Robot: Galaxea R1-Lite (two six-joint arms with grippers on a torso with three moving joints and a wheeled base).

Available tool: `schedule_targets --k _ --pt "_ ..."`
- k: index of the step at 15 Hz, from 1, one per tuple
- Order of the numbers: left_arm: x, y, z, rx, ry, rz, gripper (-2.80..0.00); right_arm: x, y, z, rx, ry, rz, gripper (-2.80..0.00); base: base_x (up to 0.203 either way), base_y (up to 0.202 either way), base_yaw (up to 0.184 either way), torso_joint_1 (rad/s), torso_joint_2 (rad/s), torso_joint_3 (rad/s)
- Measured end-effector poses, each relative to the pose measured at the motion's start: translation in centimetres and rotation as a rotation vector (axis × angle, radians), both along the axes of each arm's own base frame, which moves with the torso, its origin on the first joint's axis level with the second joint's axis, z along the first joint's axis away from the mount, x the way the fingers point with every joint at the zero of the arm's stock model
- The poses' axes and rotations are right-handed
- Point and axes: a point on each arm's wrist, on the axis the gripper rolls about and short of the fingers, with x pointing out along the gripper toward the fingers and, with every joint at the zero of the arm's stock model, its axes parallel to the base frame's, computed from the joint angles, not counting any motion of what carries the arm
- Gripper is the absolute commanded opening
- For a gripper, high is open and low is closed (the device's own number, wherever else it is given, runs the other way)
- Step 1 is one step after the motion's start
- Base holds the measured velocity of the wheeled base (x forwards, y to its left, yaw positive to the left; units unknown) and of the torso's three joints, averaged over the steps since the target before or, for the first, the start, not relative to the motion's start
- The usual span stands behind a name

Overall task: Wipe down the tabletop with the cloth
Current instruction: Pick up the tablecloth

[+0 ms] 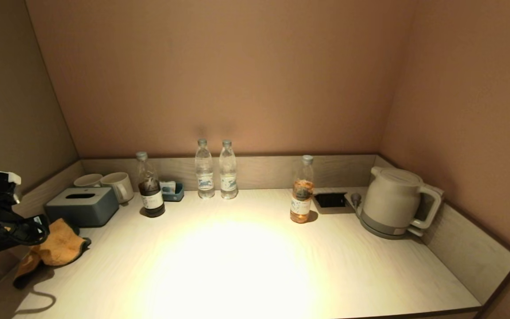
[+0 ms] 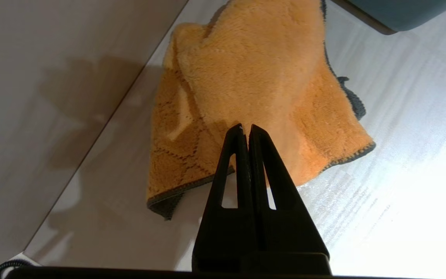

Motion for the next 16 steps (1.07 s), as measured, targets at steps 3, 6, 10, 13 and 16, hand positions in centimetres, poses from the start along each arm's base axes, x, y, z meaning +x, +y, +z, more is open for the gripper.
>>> schedule_targets --k 3,6,10,13,16 --pt "0.1 0.4 0.0 0.004 -0.017 0.012 -2.80 0.0 0.0 0.0 0.000 0.000 0.001 -2.80 0.000 0.000 0.000 0.000 0.00 0.000" --pt "0.3 0.4 -0.4 0.006 -0.022 0.010 -2.80 0.0 0.0 0.0 0.000 0.000 0.000 -2.80 0.000 0.000 0.000 0.000 0.00 0.000" --pt "0.5 1.0 -1.4 0.007 -0.028 0.023 -2.80 0.0 0.0 0.0 0.000 0.000 0.001 -2.80 0.000 0.000 0.000 0.000 0.00 0.000" --pt "0.5 0.9 -1.5 0.003 -0.024 0.020 -2.80 0.0 0.0 0.0 0.000 0.000 0.002 -2.80 0.000 0.000 0.000 0.000 0.00 0.000" --pt "0.2 0.8 -1.1 0.002 -0.026 0.021 0.00 0.0 0.0 0.0 0.000 0.000 0.001 -2.80 0.000 0.000 0.000 0.000 0.00 0.000"
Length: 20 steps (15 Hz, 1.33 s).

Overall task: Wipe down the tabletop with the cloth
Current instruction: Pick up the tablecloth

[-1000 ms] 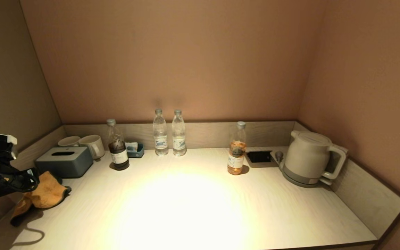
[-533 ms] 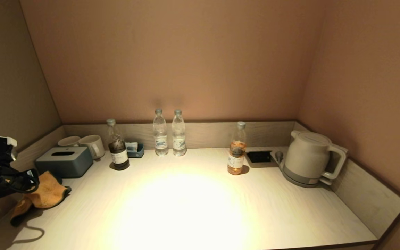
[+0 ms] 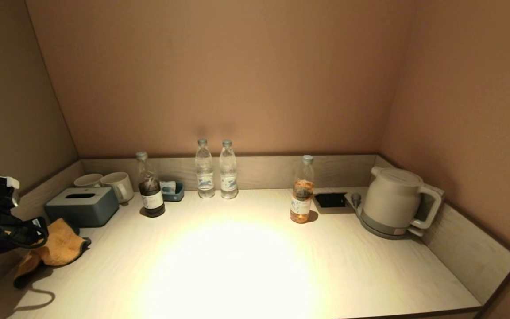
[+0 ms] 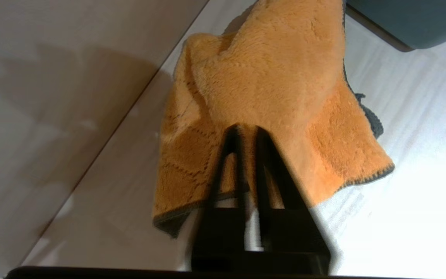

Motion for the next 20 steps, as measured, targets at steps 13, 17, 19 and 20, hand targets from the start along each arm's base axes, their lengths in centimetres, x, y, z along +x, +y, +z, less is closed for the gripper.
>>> schedule_targets --k 13,17,19,20 --pt "0.2 0.0 -0.6 0.011 -0.021 -0.003 0.00 0.0 0.0 0.0 0.000 0.000 -0.001 -2.80 0.000 0.000 0.000 0.000 0.00 0.000" --pt "0.6 -0.1 -2.5 -0.003 0.029 -0.016 0.00 0.0 0.0 0.0 0.000 0.000 0.000 -2.80 0.000 0.000 0.000 0.000 0.00 0.000" --pt "0.6 -0.2 -3.2 -0.013 0.058 -0.019 0.00 0.0 0.0 0.0 0.000 0.000 0.000 -2.80 0.000 0.000 0.000 0.000 0.00 0.000" --pt "0.7 -0.2 -3.6 -0.014 0.066 -0.018 0.00 0.0 0.0 0.0 0.000 0.000 -0.001 -2.80 0.000 0.000 0.000 0.000 0.00 0.000"
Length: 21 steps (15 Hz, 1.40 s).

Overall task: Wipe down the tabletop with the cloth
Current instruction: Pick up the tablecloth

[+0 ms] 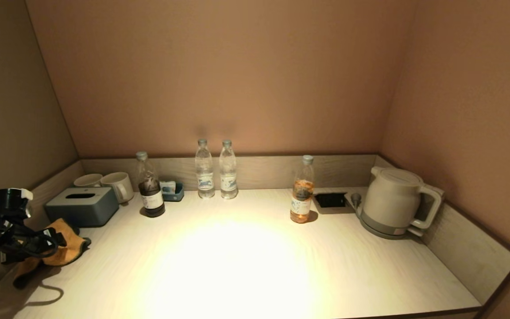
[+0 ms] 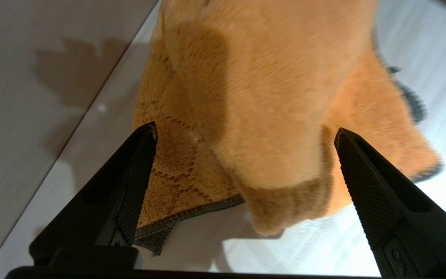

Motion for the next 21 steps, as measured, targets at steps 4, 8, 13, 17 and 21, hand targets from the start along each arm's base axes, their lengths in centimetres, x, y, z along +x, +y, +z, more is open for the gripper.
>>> schedule_targets --k 4,8,13,17,21 --pt "0.2 0.0 -0.8 -0.004 0.017 -0.001 0.00 0.0 0.0 0.0 0.000 0.000 0.000 -2.80 0.000 0.000 0.000 0.000 0.00 0.000" --pt "0.6 0.2 -1.2 -0.009 0.031 -0.001 0.00 0.0 0.0 0.0 0.000 0.000 0.001 -2.80 0.000 0.000 0.000 0.000 0.00 0.000" --pt "0.7 0.2 -1.4 -0.007 0.039 -0.009 -2.80 0.0 0.0 0.0 0.000 0.000 0.001 -2.80 0.000 0.000 0.000 0.000 0.00 0.000" --pt "0.7 0.2 -1.9 -0.010 0.048 -0.009 -2.80 0.0 0.0 0.0 0.000 0.000 0.001 -2.80 0.000 0.000 0.000 0.000 0.00 0.000" --pt "0.6 0.2 -1.7 -0.012 0.046 -0.008 -2.80 0.0 0.0 0.0 0.000 0.000 0.001 -2.80 0.000 0.000 0.000 0.000 0.00 0.000"
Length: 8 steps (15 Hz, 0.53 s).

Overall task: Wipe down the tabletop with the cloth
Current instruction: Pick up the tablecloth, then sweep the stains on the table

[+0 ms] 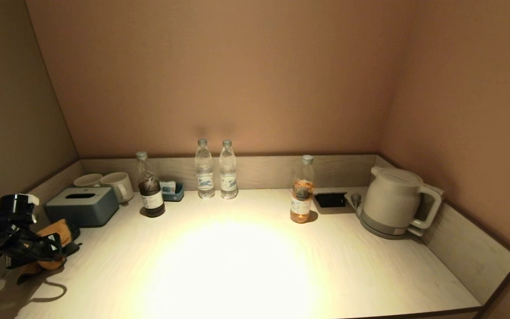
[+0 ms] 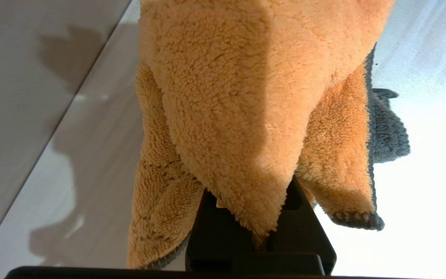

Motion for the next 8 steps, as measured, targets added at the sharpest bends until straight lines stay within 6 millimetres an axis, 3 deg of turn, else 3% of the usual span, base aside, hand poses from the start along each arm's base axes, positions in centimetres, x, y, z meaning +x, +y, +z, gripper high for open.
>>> schedule_targets --k 2,6,8 --pt "-0.1 -0.1 0.5 0.001 -0.009 0.002 -2.80 0.0 0.0 0.0 0.000 0.000 -0.001 -2.80 0.000 0.000 0.000 0.000 0.00 0.000" --pt "-0.8 -0.6 3.3 0.015 -0.067 0.001 -2.80 0.0 0.0 0.0 0.000 0.000 -0.001 -2.80 0.000 0.000 0.000 0.000 0.00 0.000" --pt "-1.4 -1.6 6.2 0.032 -0.128 -0.014 -2.80 0.0 0.0 0.0 0.000 0.000 -0.001 -2.80 0.000 0.000 0.000 0.000 0.00 0.000"
